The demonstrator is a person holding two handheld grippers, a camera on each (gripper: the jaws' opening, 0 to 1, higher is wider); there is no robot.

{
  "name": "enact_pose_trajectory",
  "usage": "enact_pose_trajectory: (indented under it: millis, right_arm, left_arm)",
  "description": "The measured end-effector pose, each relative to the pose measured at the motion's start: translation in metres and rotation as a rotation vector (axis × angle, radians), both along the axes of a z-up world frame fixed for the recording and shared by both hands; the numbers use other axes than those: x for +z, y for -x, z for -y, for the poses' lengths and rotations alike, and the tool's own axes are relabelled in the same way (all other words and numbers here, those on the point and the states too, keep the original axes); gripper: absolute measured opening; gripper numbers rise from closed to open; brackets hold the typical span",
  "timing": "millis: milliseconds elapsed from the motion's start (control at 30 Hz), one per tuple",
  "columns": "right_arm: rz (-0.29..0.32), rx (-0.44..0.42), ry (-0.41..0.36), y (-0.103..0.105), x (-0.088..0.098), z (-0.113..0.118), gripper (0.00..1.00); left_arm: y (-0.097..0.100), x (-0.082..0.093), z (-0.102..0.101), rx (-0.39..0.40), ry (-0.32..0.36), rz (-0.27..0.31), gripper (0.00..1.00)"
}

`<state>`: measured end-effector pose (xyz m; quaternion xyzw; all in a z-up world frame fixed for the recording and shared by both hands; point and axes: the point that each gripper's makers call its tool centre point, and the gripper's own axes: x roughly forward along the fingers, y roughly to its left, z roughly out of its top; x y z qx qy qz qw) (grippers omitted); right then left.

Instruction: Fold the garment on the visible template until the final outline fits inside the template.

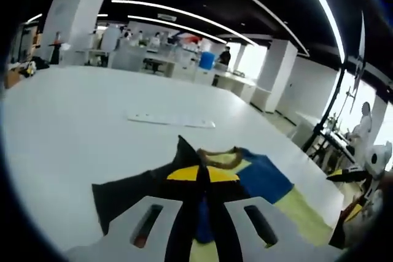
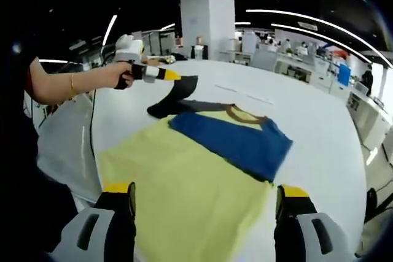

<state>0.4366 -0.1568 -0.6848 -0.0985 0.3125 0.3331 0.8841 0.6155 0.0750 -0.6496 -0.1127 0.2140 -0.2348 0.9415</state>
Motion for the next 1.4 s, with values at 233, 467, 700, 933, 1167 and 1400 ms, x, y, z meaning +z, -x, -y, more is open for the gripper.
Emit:
enact_pose_trajectory:
  millis: [233,467,700,933,1167,1400]
  right_arm:
    - [-0.019,-0.003,-0.014,0.004,-0.005,-0.002,0.95]
    - [-0.030,0.012,0.005,0.008,-0.010,-0.001,0.96]
    - [-0.037,0.011,0.018,0.007,-0.012,0.006,0.96]
    - [-0.034,0.007,0.018,0.011,-0.014,0.003,0.96]
    - [-0.047,0.006,0.050,0.016,-0.020,0.006,0.97]
    - [-0.048,-0.010,0.040,0.019,-0.023,0.010,0.96]
  left_arm:
    - [-0.007,0.008,0.025,-0.033,0.017,0.024,0.00]
    - [-0.013,0.013,0.050,-0.059,0.025,0.040,0.00]
    - [-0.015,0.013,0.075,-0.112,0.014,0.040,0.00]
    - [-0.009,0.000,0.105,-0.219,-0.075,0.045,0.00]
    - [-0.009,0.007,0.133,-0.282,-0.076,0.062,0.00]
    - [-0.004,0.004,0.157,-0.340,-0.084,0.060,0.00]
